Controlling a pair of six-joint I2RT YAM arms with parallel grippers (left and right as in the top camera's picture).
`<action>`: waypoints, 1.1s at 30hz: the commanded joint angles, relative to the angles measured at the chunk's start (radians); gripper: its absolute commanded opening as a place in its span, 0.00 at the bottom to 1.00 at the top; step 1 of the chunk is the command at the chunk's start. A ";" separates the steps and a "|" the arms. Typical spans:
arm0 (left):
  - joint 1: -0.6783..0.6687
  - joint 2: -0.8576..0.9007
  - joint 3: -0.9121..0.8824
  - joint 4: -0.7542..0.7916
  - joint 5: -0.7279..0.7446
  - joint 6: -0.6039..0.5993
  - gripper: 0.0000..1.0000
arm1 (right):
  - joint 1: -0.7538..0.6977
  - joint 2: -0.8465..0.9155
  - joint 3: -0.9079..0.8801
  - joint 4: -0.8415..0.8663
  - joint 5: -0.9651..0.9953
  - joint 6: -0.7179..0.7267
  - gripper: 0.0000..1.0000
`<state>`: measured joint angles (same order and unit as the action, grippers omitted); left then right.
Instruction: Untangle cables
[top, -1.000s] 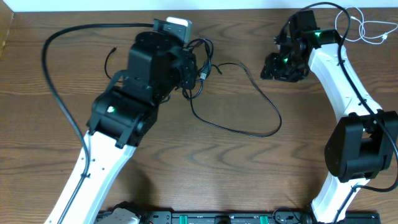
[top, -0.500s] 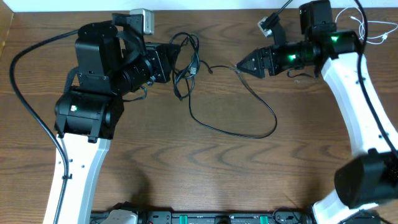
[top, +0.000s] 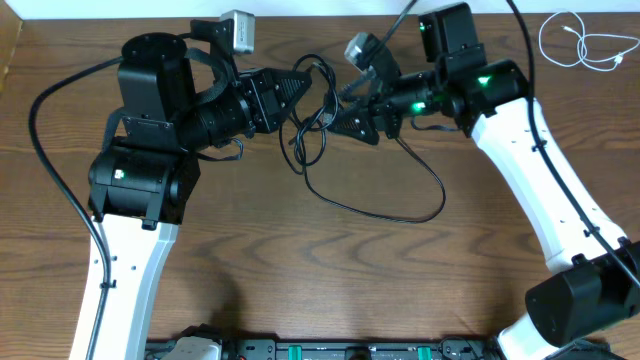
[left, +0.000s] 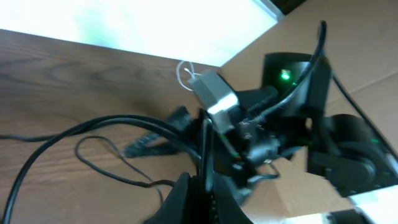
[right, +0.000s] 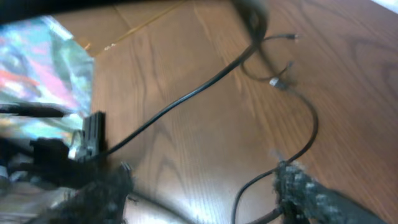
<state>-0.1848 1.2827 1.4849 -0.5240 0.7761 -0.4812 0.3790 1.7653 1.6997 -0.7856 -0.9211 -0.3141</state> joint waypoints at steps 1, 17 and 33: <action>0.005 -0.009 0.005 0.010 0.058 -0.041 0.07 | 0.018 0.018 -0.002 0.035 0.081 0.035 0.49; 0.072 -0.009 0.005 -0.150 -0.435 0.070 0.07 | -0.243 0.021 -0.010 -0.290 1.035 0.681 0.01; 0.071 -0.009 0.005 -0.332 -0.896 0.182 0.07 | -0.351 0.021 -0.071 -0.312 0.904 0.618 0.01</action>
<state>-0.1192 1.2827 1.4830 -0.8253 0.0193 -0.3317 0.0273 1.7741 1.6390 -1.0969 0.0128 0.3180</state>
